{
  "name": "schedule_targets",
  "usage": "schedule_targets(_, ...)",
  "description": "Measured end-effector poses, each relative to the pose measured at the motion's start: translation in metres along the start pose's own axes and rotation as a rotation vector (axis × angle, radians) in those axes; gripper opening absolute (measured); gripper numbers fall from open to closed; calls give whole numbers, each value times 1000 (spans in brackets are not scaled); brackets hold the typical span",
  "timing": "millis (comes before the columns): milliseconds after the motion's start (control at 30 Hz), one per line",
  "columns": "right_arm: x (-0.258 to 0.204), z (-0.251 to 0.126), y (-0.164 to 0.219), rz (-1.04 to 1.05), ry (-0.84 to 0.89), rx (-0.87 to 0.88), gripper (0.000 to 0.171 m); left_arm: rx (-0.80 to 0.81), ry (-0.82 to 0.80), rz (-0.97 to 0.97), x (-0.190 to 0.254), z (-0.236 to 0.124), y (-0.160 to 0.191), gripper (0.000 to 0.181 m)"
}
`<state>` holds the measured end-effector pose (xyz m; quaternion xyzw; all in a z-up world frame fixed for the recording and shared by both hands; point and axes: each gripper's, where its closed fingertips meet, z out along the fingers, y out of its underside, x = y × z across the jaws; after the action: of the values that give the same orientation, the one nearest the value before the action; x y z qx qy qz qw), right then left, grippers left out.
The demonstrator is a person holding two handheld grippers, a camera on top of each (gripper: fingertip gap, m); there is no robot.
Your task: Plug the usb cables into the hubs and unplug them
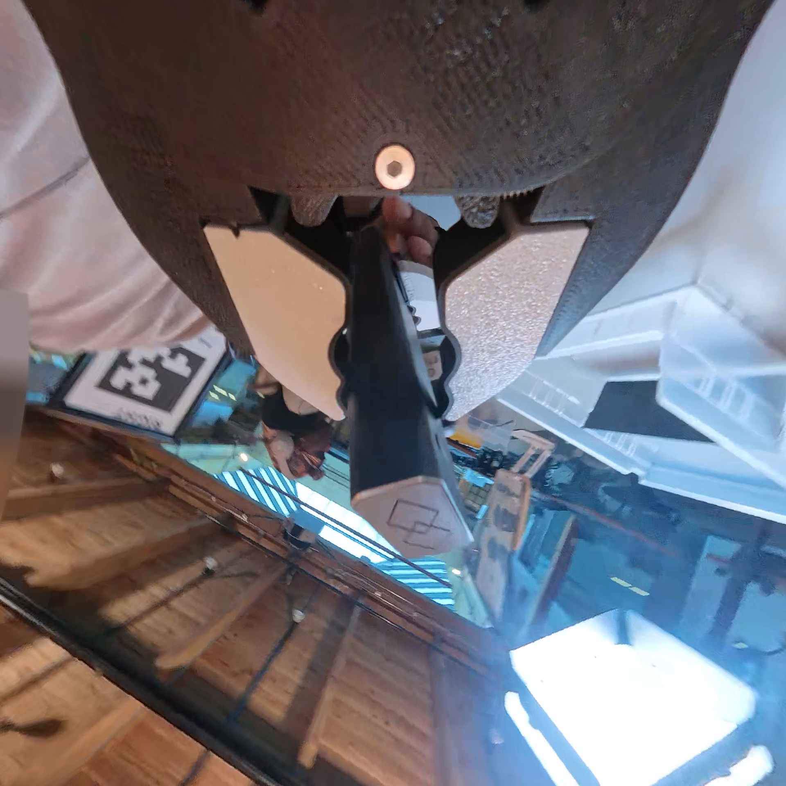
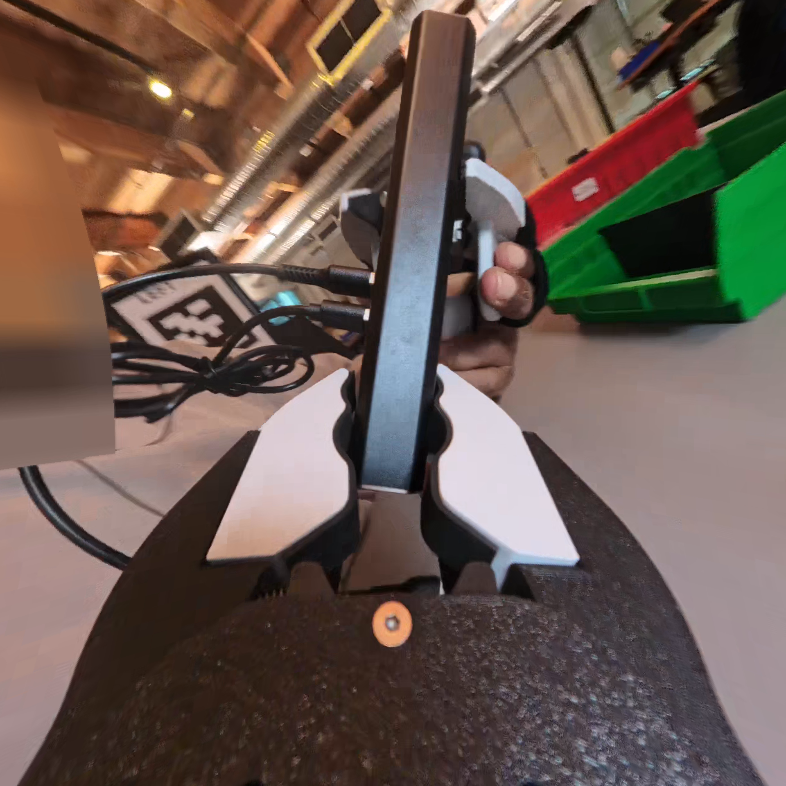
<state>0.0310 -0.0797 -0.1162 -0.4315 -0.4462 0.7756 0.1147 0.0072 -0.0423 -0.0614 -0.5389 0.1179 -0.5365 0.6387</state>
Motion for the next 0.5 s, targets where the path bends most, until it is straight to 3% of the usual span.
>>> schedule_targets(167, -59, 10, -1, 120, -366, 41, 30, -92, 290, 115, 56, 8, 20, 75)
schedule_targets(267, -70, 20, 18, 222, -454, -67, 30, -181, 395, 218, 82, 10, 38, 80)
schedule_targets(333, -74, 21, 29, 263, -510, -107, 30, -248, 474, 275, 99, 7, 53, 72)
schedule_targets(433, -69, 20, 26, 245, -492, -90, 31, -293, 432, 374, 98, 6, 56, 72)
schedule_targets(500, -49, 20, 19, 145, -342, -82, 41, -290, 369, 405, 87, 6, 50, 72)
